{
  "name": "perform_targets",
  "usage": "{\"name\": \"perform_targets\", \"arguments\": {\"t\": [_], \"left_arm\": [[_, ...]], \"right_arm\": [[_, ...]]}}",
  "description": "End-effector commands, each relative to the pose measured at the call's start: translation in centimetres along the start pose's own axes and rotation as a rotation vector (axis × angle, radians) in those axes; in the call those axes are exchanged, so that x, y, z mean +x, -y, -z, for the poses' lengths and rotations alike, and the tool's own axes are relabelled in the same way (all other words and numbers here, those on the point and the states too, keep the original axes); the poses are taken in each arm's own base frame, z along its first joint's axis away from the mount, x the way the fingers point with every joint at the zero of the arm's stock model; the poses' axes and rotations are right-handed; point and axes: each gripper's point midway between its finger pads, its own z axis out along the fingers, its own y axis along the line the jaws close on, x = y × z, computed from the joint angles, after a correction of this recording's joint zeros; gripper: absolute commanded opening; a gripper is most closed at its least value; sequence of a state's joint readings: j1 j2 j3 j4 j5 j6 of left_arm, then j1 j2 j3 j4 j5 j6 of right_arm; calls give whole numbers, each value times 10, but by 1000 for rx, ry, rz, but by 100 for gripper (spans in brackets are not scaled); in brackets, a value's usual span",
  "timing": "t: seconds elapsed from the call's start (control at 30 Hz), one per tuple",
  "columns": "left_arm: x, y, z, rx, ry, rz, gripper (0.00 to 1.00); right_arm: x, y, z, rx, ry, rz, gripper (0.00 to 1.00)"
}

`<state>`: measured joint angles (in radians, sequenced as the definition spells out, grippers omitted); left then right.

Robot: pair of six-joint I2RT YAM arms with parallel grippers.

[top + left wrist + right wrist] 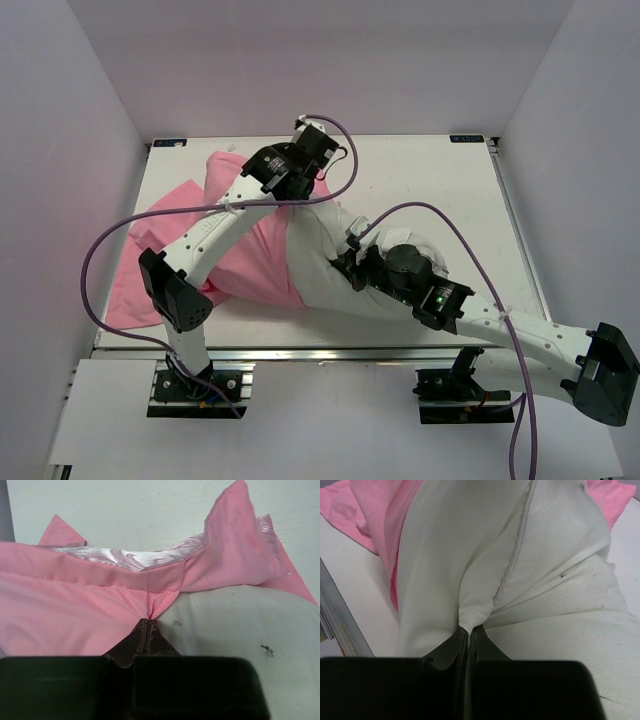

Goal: Put the pillow into the pillowcase

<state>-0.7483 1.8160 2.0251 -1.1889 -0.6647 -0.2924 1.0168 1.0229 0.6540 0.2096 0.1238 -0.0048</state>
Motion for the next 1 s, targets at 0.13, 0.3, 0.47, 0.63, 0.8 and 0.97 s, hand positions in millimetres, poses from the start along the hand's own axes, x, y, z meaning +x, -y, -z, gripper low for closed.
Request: {"name": "perform_targets", "arguments": {"t": [0.13, 0.3, 0.47, 0.63, 0.8, 0.97], "left_arm": [[-27, 28, 52, 196, 169, -15, 0], [-43, 51, 98, 349, 290, -13, 0], [-44, 80, 137, 585, 335, -14, 0], [-34, 111, 160, 701, 335, -46, 0], [-38, 49, 132, 317, 309, 128, 10], [-17, 2, 118, 110, 297, 255, 46]], "right_arm": [[26, -10, -2, -32, -63, -21, 0], [-6, -1, -10, 20, 43, -10, 0], [-61, 7, -13, 62, 232, -29, 0], [-116, 14, -14, 94, 427, -26, 0], [-96, 8, -11, 61, 282, -40, 0], [-19, -17, 12, -71, 78, -77, 9]]}}
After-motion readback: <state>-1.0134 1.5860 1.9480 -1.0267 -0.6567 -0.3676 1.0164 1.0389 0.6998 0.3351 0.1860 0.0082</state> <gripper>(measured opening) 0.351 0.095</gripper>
